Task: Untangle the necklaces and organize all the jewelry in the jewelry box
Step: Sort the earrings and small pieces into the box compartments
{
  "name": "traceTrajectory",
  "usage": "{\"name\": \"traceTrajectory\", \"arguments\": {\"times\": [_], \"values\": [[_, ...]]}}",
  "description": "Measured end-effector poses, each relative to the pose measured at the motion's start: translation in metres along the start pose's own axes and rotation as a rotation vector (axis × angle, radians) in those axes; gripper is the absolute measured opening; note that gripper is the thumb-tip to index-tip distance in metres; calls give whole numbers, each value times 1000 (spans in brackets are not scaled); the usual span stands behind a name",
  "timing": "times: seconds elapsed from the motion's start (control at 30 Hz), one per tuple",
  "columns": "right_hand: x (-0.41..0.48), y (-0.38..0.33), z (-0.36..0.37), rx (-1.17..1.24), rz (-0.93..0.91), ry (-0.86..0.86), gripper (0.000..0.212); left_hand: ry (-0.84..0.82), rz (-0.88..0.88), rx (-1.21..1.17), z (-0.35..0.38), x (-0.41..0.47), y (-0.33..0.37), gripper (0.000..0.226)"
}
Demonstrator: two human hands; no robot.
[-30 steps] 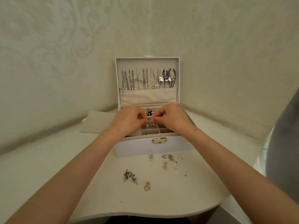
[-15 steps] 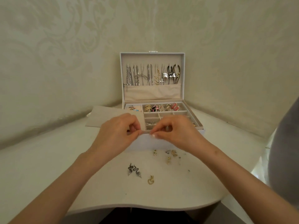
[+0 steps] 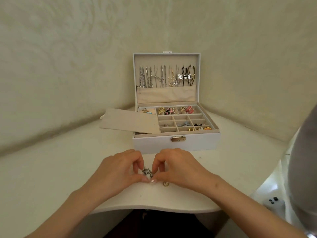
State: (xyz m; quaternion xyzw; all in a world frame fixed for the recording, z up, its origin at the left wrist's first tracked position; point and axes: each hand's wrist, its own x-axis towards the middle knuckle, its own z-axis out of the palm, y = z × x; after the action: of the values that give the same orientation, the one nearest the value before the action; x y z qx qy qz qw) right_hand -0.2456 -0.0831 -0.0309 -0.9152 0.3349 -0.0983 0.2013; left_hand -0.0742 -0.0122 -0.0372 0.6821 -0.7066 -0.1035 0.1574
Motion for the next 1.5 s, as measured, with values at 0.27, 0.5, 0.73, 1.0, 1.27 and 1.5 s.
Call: {"name": "traceTrajectory", "arguments": {"times": [0.27,0.5,0.73,1.0,1.27,1.5], "values": [[1,3,0,14,2,4,23,15,19,81,5,3,3,23],[3,3,5,38,-47,34,15,27,5,96,4,4,-2,23],[0,17,-26,167,5,146,5,145,82,-59,-12,15,11,17],[9,72,-99,428,151,452,10,199,217,-221,-41,103,61,12],[29,130,-118,409,245,575,12,151,169,-206,-10,195,91,10],[35,146,-116,421,255,570,10,102,166,-114,10,211,91,12]]}}
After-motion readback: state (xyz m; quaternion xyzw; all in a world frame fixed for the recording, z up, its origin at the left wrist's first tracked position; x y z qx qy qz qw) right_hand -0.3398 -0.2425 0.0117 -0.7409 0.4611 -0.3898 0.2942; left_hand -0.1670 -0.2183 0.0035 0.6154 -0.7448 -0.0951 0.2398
